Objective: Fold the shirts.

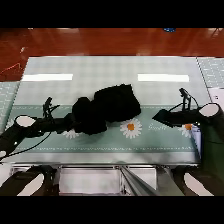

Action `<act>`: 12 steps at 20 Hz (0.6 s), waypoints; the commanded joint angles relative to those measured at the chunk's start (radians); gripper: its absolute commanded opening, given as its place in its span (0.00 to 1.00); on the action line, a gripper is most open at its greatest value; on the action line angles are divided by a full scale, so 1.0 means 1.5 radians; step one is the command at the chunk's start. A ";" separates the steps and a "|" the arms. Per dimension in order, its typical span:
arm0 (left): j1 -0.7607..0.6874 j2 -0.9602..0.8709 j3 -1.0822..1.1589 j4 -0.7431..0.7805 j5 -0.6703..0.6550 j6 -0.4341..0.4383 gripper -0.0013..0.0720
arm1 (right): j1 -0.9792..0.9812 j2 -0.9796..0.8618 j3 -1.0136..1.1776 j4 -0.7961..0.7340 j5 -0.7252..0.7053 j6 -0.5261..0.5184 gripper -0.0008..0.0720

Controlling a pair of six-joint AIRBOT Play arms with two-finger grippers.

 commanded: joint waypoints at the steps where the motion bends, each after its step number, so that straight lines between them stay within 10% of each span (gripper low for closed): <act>1: -0.008 -0.019 0.038 -0.005 0.010 0.027 0.04 | 0.050 -0.051 0.004 0.062 -0.032 -0.023 0.57; 12: -0.010 -0.019 0.054 -0.005 0.002 0.036 0.04 | 0.196 -0.330 0.215 0.146 -0.048 -0.056 0.57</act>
